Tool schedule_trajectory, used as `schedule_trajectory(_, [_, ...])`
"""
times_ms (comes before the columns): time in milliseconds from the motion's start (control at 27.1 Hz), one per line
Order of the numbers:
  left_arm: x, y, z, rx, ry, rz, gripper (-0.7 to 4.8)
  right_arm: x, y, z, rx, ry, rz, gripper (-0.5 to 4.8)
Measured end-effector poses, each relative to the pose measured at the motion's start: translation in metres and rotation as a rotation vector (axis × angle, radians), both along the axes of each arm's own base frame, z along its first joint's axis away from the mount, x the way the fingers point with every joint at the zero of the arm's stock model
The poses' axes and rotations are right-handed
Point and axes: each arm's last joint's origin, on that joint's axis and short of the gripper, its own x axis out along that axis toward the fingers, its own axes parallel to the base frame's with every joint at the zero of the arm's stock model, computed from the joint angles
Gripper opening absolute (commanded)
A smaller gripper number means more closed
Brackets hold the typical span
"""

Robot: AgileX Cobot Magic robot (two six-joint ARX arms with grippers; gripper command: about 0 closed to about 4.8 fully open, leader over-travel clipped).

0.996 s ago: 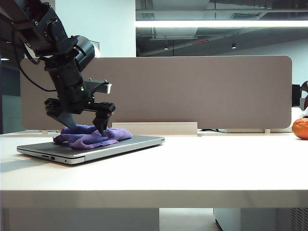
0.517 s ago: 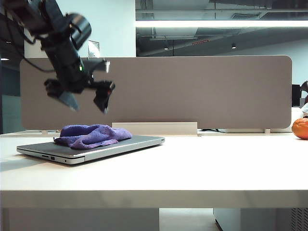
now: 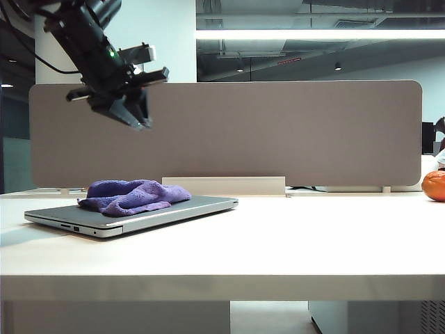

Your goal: Pick up the purple rag and put it over the laptop.

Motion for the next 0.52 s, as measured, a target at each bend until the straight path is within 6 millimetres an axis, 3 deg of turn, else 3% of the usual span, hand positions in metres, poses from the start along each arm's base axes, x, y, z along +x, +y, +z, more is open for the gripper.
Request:
schedule_trajectory(148, [-0.01,0.003,0.01,0.006,0.013,0.0,-0.06,0.001,-0.003,0.0,-0.016,-0.001,-0.098,0.22])
schedule_trajectory(517, [-0.032,0.01,0.043,0.0,-0.058,-0.012,-0.06,0.001,-0.008,0.0,-0.095,-0.009,-0.286,0.22])
